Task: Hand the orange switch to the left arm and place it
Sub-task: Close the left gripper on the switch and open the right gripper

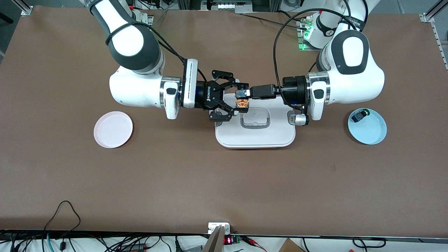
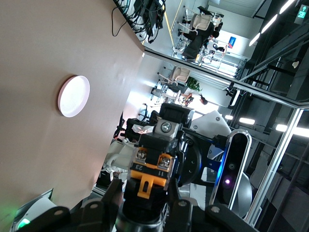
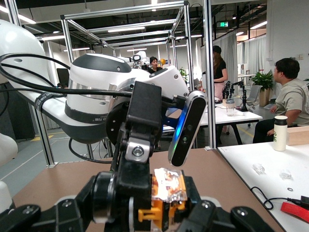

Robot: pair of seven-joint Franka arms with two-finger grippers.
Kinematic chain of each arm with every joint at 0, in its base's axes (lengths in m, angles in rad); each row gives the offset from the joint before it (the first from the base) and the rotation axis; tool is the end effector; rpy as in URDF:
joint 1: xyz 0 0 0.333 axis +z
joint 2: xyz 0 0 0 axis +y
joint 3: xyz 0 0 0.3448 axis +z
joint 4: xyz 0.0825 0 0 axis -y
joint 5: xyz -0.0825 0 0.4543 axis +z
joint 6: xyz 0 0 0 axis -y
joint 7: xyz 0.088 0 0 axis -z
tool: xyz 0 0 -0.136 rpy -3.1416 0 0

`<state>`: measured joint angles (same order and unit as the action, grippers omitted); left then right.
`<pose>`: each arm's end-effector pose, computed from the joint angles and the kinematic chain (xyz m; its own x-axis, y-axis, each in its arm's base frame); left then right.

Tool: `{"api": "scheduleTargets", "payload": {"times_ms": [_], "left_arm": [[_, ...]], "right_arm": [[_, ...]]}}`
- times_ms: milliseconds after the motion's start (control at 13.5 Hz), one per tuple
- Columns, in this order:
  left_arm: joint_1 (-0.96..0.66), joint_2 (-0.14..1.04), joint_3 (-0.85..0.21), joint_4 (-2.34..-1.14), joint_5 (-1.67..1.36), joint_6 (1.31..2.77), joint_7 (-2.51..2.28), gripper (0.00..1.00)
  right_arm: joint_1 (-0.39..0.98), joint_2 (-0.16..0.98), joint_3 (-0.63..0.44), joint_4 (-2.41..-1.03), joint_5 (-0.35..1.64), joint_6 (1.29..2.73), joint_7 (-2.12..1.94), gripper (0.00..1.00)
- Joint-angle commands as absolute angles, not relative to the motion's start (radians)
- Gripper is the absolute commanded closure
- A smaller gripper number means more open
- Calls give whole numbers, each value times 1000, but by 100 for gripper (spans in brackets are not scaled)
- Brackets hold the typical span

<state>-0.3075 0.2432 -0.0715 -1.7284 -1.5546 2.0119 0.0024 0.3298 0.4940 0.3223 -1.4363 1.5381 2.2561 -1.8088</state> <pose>0.6573 -0.3491 0.4934 0.9326 0.0835 -0.3510 0.3598 -0.1439 0.9218 0.6628 0.5024 0.4830 0.1019 0.1123 0.9884 0.9946 -0.0300 -0.0991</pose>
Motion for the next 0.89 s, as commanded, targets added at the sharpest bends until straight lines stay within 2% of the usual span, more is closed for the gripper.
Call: {"api": "scheduleTargets", "payload": {"times_ms": [0,148,668,816], "left_arm": [[-308,232,-69,-1743,-1574,2016,17,100],[-307,232,-67,-1743,-1569,2016,14,100],[-302,227,-58,-1743,-1563,2013,5,100],[-270,226,-60,-1733,-1472,2003,2,100]], "right_arm": [[337,506,324,-1413,1552,2266,-1835,78],[339,506,324,-1416,1559,2266,-1824,2],[337,505,324,-1416,1560,2266,-1815,0],[337,505,324,-1416,1559,2266,-1815,0]]}}
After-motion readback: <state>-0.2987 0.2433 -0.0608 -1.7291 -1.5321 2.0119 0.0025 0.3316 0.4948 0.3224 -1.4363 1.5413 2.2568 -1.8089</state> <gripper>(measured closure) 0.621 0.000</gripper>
